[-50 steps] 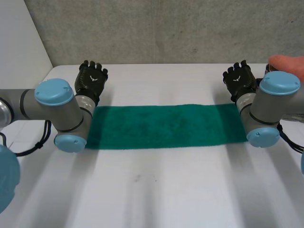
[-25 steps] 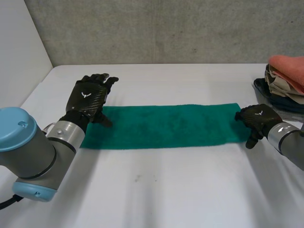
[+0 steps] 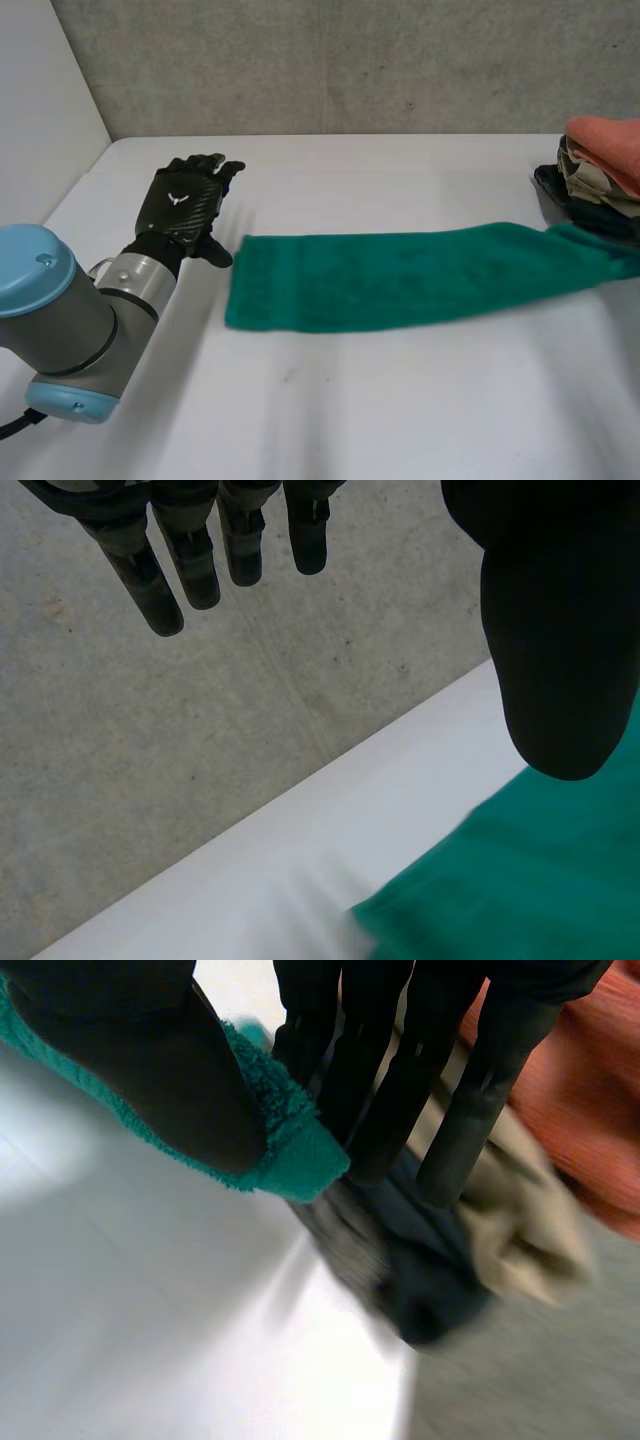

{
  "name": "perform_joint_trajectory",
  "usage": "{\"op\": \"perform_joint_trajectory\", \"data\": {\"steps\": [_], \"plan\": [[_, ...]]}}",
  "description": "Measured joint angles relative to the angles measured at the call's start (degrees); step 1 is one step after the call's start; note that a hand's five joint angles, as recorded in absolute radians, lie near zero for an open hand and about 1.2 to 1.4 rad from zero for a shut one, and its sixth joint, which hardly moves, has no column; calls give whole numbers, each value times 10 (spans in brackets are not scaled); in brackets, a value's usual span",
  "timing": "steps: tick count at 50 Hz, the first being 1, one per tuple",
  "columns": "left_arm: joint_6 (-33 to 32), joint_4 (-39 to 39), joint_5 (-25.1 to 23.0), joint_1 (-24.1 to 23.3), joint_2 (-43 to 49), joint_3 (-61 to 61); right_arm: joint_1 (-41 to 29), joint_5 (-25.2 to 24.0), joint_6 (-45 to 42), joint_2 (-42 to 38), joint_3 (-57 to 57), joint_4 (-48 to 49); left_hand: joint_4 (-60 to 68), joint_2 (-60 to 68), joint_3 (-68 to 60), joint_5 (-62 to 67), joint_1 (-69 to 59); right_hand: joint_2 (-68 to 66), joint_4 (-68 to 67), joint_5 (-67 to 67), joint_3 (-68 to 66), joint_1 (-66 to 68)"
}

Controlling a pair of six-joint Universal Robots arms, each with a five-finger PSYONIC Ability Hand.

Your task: Fold the laundry.

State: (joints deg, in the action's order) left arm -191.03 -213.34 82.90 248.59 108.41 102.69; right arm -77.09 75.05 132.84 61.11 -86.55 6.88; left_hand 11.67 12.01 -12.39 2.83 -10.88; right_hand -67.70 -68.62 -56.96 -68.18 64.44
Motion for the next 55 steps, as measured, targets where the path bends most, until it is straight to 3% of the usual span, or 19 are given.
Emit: {"op": "perform_joint_trajectory", "data": {"steps": [5,10,15,16,21,26,28,30,33,36,43,49,50,52,55], "plan": [[0,0,1,1,-8,3,0,2,-49,20,0,2,0,0,0,0,0,0,0,-3,0,0],[0,0,3,3,-22,6,-76,-1,-26,43,13,17,0,0,0,0,0,0,0,-4,-2,0],[1,0,8,10,-39,9,-230,-4,25,50,45,77,0,0,0,0,0,0,0,-4,-2,0],[2,0,12,13,-42,9,-290,-4,35,41,58,108,0,0,0,0,0,0,0,-4,-2,0],[3,0,21,20,-47,10,-444,-7,44,-24,99,193,0,0,0,0,0,0,0,-6,-2,0],[4,0,25,23,-46,10,-525,-10,43,-87,129,226,0,0,0,0,0,0,0,-6,-2,0],[4,0,26,24,-46,10,-575,-8,41,-147,150,234,0,0,0,0,0,10,11,5,9,-8],[4,0,26,23,-46,9,-590,-4,41,-171,156,231,0,0,0,0,0,185,172,166,181,-167],[4,1,26,23,-45,9,-599,11,44,-185,157,221,0,0,0,0,0,426,421,422,419,-407],[3,1,25,22,-45,10,-598,37,54,-175,150,204,0,0,0,0,0,538,540,527,538,-506],[3,1,24,18,-45,10,-528,115,138,-84,100,90,0,0,0,0,0,552,562,542,559,-514],[3,2,24,16,-44,11,-441,111,206,-37,26,-5,0,0,0,0,0,550,561,541,558,-513],[3,2,24,15,-44,11,-430,108,210,-36,16,-10,0,0,0,0,0,539,548,527,544,-502],[3,2,24,14,-44,12,-410,103,212,-35,-2,-14,0,0,0,0,0,388,397,374,392,-354],[3,2,24,13,-44,14,-383,101,196,-40,-18,-4,0,0,0,0,0,76,107,88,92,-56]]}}
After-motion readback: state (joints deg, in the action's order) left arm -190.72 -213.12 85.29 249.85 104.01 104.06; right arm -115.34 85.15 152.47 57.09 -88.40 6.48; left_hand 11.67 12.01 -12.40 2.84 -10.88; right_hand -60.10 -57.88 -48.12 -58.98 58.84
